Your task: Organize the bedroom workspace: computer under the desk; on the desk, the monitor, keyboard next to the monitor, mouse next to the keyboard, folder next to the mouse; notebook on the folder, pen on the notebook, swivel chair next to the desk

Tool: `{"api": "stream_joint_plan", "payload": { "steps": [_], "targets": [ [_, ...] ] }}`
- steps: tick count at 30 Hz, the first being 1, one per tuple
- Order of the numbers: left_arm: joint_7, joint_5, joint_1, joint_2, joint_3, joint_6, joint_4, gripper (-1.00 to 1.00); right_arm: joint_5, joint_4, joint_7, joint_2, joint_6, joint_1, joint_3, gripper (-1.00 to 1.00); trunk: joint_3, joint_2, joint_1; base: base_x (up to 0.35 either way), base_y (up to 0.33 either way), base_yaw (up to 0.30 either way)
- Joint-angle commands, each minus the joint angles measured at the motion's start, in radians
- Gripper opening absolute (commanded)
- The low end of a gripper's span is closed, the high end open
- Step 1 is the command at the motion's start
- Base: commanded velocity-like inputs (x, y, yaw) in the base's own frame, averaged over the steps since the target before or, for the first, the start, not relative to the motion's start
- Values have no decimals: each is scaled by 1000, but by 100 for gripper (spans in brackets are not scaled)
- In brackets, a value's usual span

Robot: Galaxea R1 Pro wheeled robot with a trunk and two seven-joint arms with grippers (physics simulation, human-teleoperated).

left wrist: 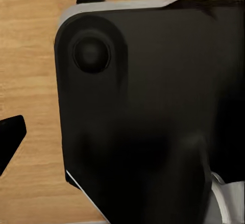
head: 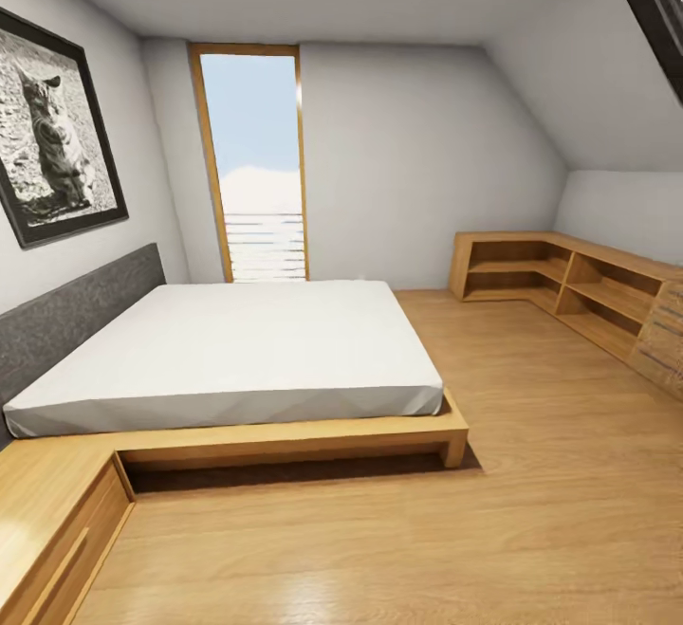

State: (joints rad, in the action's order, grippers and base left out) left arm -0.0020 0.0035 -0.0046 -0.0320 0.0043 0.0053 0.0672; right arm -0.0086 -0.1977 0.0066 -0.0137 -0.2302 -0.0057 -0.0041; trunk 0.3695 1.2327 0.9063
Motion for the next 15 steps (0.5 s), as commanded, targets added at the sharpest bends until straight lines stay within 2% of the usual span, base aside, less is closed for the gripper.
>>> {"api": "stream_joint_plan", "payload": {
  "steps": [1, 5, 6, 8, 9, 10, 11, 12, 13, 14, 15],
  "targets": [
    [0, 1, 0, 0, 0, 1, 36, 100, -1, -21, 1, 1, -37, 0, -1, 100, -3, -7, -4, 0, 0, -265],
    [0, 2, 0, -3, 0, 0, 146, 100, -1, -79, 2, 3, -90, -3, -2, 100, -17, -35, -19, 0, 0, -268],
    [0, 2, 0, -6, -1, 1, 225, 100, 0, -114, 2, 3, -100, -5, -2, 100, -21, -42, -23, 0, 0, -249],
    [2, 3, 0, -8, -1, 1, 326, 100, -1, -145, 2, 3, -105, -14, -2, 100, -26, -56, -31, 0, 0, -147],
    [4, 38, 0, -9, 1, 0, 405, 100, -4, -160, 0, 1, -108, -66, -2, 100, -29, -63, -35, 0, 0, -47],
    [4, 75, 0, -7, 2, -4, 415, 100, -5, -159, 0, 2, -108, -89, -2, 100, -31, -70, -38, 0, 0, -86],
    [4, 98, 0, -6, 3, -7, 417, 100, -7, -156, 0, 2, -109, -101, -3, 100, -33, -77, -42, 0, 0, -114],
    [4, 147, 0, -4, 5, -15, 419, 100, -9, -147, 0, 4, -109, -123, -3, 100, -36, -84, -46, 0, 0, -165],
    [4, 172, 0, -2, 5, -22, 420, 100, -10, -140, 0, 5, -110, -133, -3, 100, -39, -91, -50, 0, 0, -184],
    [4, 220, 0, 7, 7, -44, 420, 100, -11, -123, 0, 8, -114, -148, -4, 100, -42, -98, -54, 0, 0, -211],
    [4, 242, 0, 13, 7, -57, 418, 100, -12, -113, 0, 10, -119, -153, -4, 100, -45, -105, -58, 0, 0, -221]
  ]
}}
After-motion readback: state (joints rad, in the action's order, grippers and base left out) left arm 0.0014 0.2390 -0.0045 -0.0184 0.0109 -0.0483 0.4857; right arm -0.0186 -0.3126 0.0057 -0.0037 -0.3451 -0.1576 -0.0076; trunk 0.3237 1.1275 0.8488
